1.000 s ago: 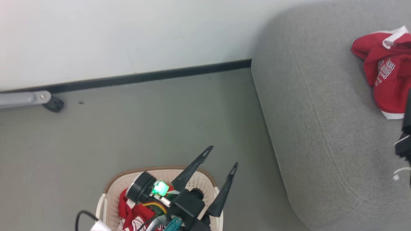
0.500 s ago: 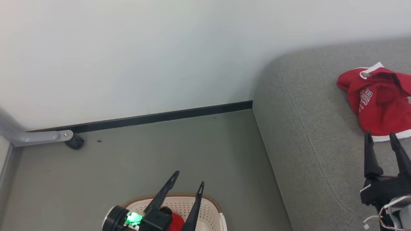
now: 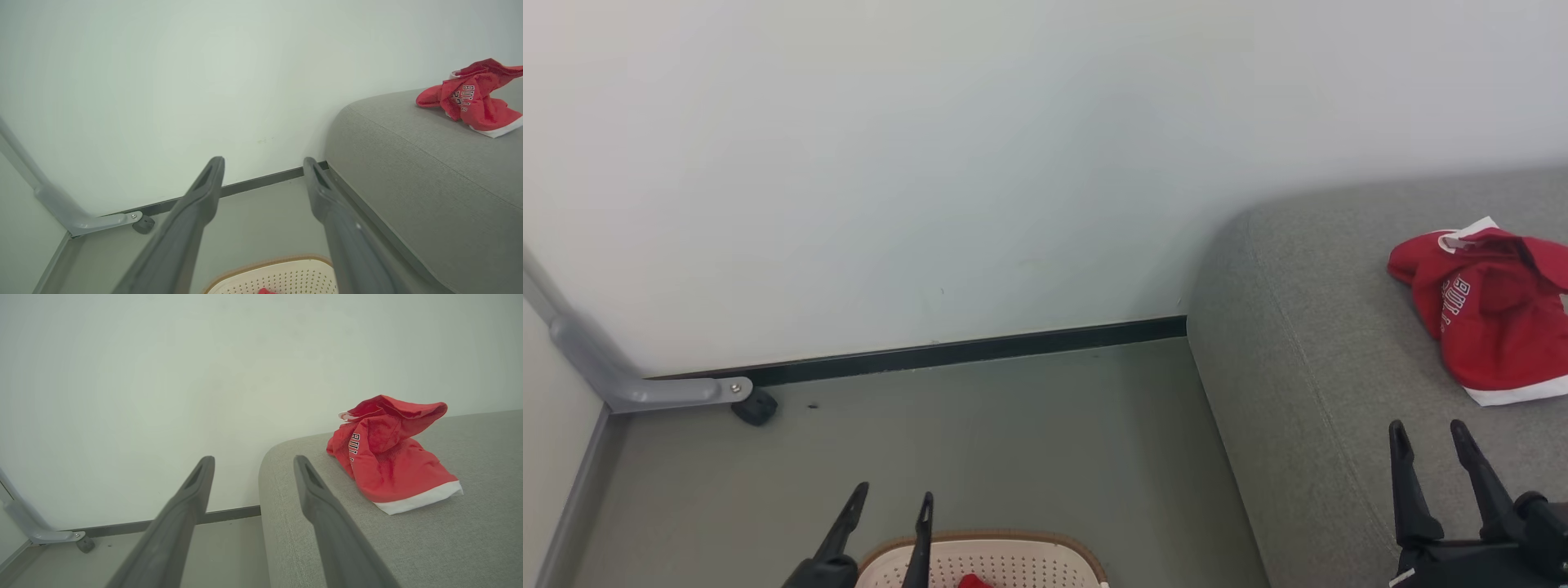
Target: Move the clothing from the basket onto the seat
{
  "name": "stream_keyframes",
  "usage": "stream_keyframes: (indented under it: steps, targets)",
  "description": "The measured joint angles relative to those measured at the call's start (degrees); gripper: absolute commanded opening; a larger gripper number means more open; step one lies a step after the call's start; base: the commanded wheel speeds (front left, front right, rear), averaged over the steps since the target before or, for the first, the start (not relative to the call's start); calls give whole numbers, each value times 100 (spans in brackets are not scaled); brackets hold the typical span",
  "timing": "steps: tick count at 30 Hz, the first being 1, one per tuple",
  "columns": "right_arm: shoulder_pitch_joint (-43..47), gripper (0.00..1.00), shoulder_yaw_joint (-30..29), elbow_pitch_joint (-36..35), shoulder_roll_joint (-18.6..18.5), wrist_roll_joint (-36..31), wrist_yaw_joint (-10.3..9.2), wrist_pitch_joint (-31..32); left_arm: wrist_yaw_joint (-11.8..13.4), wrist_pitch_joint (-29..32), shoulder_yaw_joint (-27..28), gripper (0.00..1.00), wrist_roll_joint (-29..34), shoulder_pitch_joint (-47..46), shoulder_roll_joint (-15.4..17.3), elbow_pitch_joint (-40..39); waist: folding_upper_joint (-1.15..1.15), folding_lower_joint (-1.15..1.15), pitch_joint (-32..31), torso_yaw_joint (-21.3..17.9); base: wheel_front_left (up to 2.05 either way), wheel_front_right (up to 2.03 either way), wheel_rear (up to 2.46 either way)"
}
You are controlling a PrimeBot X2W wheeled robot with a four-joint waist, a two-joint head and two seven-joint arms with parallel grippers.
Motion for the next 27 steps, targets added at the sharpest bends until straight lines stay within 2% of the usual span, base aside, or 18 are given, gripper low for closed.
stream_keyframes:
  steps: [9,17,27]
  targets:
    - [600,100,101,-488,167,-69,-115,0,0,-34,817,100,-19,324,-168,259,1,0,-200,70,0,0,0]
    - [1001,100,115,-833,166,-179,-175,0,1,-53,1115,100,-27,375,-281,457,1,1,-279,116,0,0,0]
    - [1255,100,132,-1160,166,-259,-247,0,0,-68,1212,100,-27,481,-390,590,1,0,-355,197,0,0,0]
